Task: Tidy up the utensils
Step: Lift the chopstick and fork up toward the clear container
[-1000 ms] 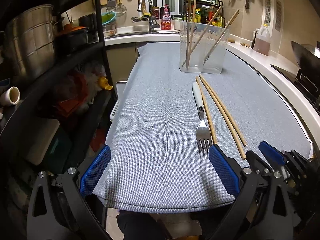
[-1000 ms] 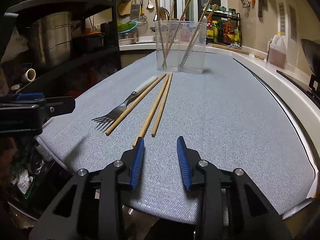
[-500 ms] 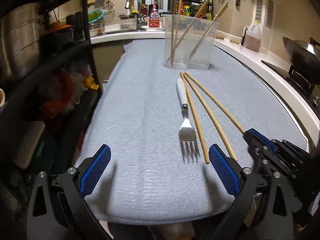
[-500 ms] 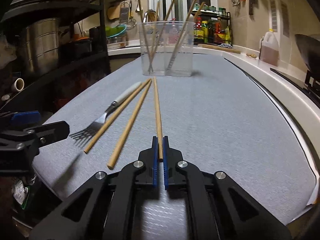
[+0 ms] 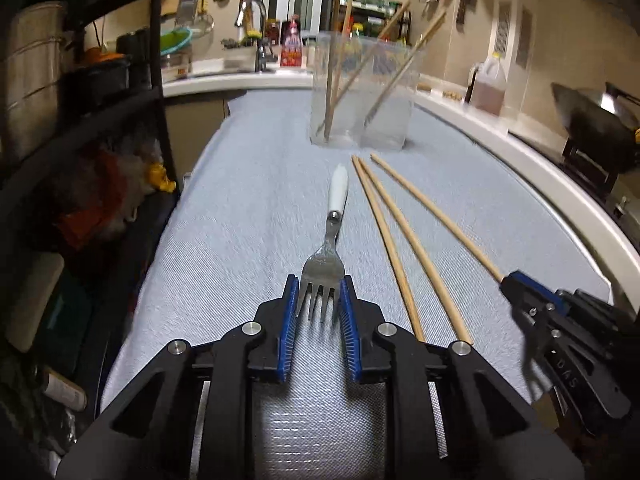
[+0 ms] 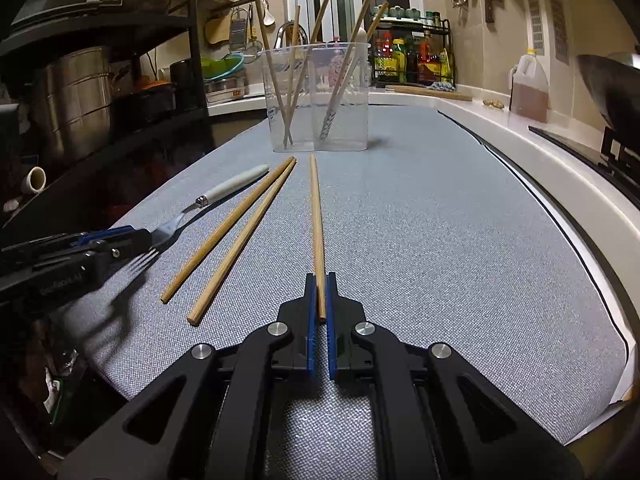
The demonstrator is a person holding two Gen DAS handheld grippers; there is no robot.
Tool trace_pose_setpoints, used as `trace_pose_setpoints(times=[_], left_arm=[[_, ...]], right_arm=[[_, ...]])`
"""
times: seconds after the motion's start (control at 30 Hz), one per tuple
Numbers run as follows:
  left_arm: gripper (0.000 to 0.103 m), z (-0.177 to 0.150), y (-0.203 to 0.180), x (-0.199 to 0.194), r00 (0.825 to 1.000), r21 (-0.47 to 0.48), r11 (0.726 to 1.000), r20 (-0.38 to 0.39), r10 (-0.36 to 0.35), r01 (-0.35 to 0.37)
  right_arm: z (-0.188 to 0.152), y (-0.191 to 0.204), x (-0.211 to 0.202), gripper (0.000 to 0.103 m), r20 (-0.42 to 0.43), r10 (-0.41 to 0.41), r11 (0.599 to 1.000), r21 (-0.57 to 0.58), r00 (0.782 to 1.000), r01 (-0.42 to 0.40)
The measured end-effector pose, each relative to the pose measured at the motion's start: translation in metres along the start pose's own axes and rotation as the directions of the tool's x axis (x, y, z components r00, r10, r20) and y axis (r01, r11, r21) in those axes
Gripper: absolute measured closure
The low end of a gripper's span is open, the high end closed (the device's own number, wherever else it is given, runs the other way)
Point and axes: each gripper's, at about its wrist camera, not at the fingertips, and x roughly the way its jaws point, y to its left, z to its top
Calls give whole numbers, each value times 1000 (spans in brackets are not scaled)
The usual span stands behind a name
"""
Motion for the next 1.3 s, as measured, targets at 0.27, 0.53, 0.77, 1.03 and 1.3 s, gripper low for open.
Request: trace_pose_setpoints(times=[0.27,0.53,0.77,1.03,1.3], left_arm=[[82,15,-9,-22,995,55,998,100,-4,-1],[83,24,-12,-38,989,70,997,144,-24,14],[83,34,-10,-49,987,67,997,158,-41,30],[84,54,-4,-58,985,26,998,162,-66,62],[85,72,-8,-67,987,35,998,156,-48,43]], right_arm=[[2,-3,-2,98,-2,0,1000,25,1000,0],[13,-2,-13,99,39,8,1000,28,999,-9],[23,-2,-25,99,75,14,999,36,997,-17],[48,1,-50,99,153,33,999,34,988,-39],[72,2,-69,99,194,35,999,32,980,-42]])
